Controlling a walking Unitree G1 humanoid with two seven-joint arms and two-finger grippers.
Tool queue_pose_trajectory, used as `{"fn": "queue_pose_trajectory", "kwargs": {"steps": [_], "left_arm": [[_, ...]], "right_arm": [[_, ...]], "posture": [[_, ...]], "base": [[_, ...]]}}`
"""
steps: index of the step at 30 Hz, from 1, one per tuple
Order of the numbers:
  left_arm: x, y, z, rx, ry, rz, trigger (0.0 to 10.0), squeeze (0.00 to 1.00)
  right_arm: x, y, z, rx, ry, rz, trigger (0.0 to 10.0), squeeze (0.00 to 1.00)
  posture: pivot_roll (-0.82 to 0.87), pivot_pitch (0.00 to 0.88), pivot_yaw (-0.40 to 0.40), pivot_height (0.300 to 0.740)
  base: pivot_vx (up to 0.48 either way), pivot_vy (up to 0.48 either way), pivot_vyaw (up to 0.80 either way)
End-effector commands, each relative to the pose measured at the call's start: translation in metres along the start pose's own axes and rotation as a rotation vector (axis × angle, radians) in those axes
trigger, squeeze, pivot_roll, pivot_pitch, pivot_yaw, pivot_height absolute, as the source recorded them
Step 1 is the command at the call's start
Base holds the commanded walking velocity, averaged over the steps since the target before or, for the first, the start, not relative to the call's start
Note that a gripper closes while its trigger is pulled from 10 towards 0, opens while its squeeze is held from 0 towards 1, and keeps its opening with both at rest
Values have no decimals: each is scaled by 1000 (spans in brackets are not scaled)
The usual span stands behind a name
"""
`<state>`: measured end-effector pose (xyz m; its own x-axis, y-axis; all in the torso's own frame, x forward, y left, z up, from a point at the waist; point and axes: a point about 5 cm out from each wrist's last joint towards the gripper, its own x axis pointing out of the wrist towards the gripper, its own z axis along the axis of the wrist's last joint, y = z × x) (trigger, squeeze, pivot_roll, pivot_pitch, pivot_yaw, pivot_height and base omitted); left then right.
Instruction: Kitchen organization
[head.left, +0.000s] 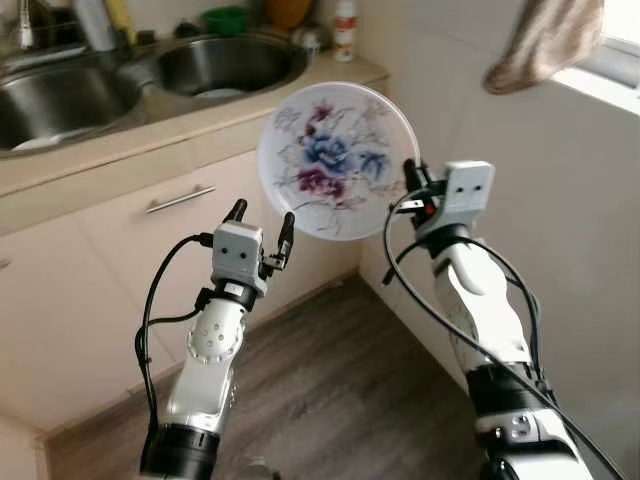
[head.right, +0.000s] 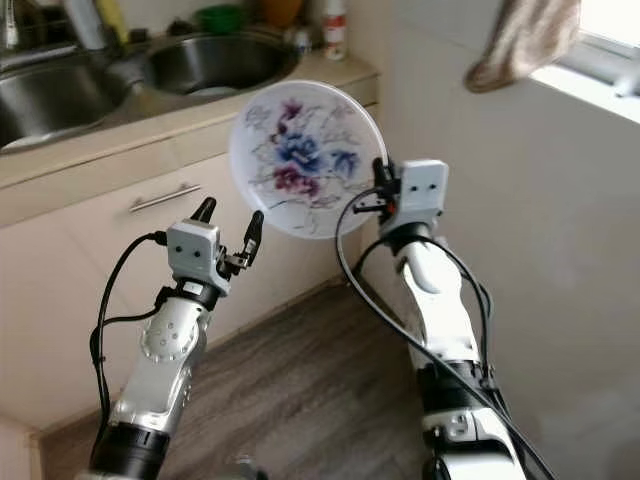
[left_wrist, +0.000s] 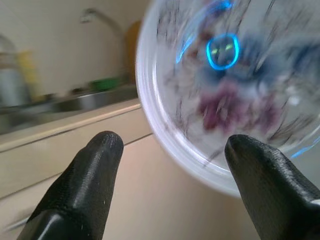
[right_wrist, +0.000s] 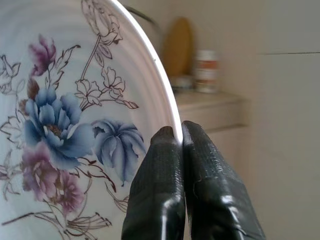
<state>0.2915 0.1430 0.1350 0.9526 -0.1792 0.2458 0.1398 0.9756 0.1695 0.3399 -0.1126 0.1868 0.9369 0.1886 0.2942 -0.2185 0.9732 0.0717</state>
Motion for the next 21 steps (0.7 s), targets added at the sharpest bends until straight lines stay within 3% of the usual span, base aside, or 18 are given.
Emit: {"fn": "queue_pose_trajectory", "kwargs": {"steps": [1,5,12,13,14,21], "left_arm": [[2,-6,5,-12,-27,-12,10000,0],[2,-6,5,-11,-30,-13,10000,0],[2,-7,5,-9,-35,-14,10000,0],[2,-7,5,-8,-36,-14,10000,0],[2,-7,5,-8,-37,-13,10000,0],[2,-7,6,-9,-39,-15,10000,0]], "right_arm": [[3,-3,9,-17,-44,-9,0,0],[4,-2,11,-19,-52,-3,0,0],[5,2,9,-38,-50,10,0,0],[5,2,9,-33,-47,7,1255,0],[7,1,9,-27,-38,1,10000,0],[9,3,7,-79,-17,21,10000,0]], "posture": [[-21,0,-29,740],[-21,0,-28,740],[-18,0,-28,740],[-17,0,-28,740],[-17,0,-28,740],[-18,0,-27,740]], "base": [[0,0,800],[0,0,381],[333,0,223],[379,0,0],[390,0,0],[393,0,0]]}}
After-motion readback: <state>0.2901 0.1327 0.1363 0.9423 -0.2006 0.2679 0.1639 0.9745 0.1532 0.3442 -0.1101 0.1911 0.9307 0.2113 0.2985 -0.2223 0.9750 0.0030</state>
